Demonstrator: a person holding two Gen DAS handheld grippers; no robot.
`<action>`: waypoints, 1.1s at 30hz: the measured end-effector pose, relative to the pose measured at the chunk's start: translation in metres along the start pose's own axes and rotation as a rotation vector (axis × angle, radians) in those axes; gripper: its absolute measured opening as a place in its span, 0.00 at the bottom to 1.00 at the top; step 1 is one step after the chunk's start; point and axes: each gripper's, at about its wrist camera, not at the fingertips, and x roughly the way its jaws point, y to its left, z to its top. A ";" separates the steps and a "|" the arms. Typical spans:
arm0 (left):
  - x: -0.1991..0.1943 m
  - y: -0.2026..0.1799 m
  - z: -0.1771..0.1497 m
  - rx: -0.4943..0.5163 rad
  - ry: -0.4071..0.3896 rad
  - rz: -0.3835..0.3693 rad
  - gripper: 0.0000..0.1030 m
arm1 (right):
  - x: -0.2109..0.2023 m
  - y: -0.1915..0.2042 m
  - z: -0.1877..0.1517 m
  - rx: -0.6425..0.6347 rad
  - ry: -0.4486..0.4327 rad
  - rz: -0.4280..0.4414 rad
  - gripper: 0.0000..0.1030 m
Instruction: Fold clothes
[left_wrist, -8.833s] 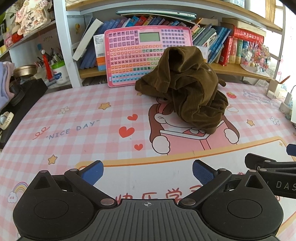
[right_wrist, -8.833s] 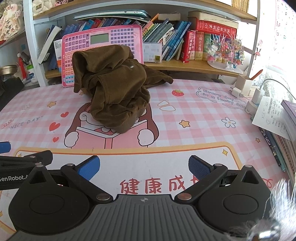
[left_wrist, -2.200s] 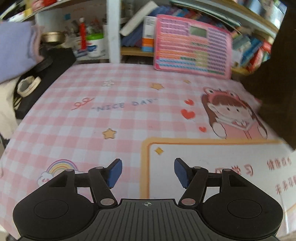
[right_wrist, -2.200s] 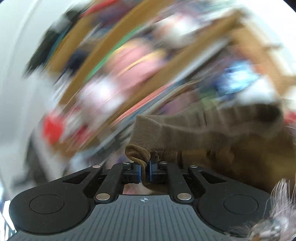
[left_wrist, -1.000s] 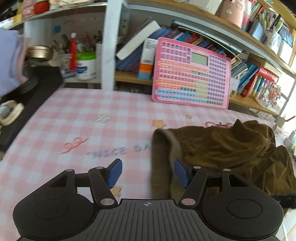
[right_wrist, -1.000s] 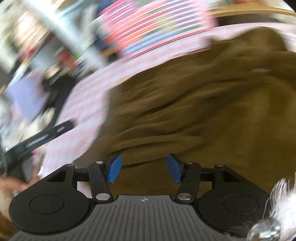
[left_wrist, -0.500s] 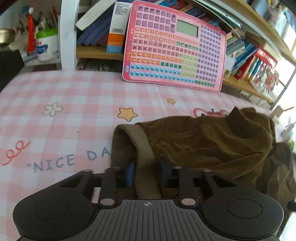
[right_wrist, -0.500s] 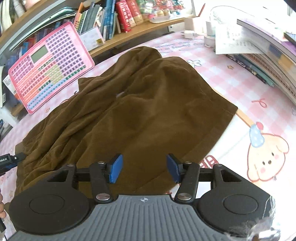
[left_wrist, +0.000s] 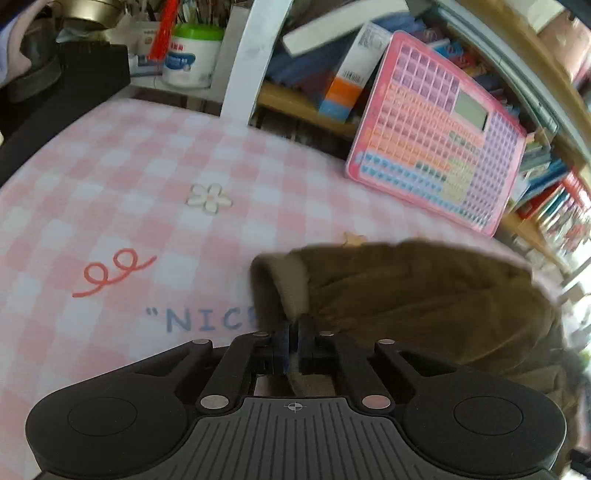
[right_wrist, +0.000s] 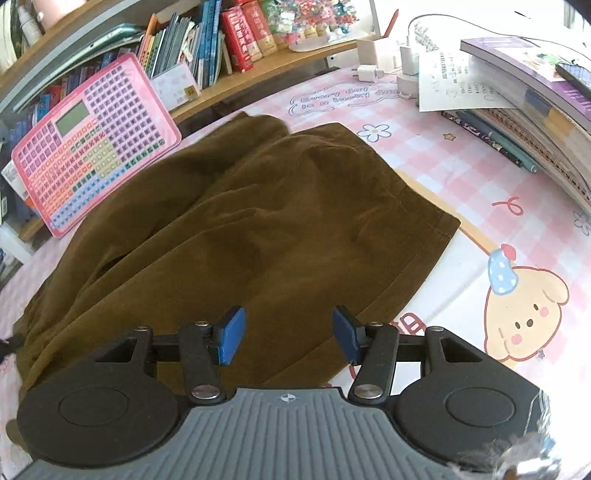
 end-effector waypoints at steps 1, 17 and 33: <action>-0.001 0.002 0.000 -0.017 -0.006 -0.009 0.07 | 0.000 0.001 -0.001 -0.004 0.003 0.003 0.50; -0.060 0.017 -0.020 -0.123 -0.060 -0.057 0.14 | 0.003 -0.011 0.001 -0.008 0.019 0.032 0.49; -0.071 -0.007 -0.067 -0.106 0.096 -0.071 0.24 | -0.002 0.000 0.001 -0.036 0.021 0.073 0.49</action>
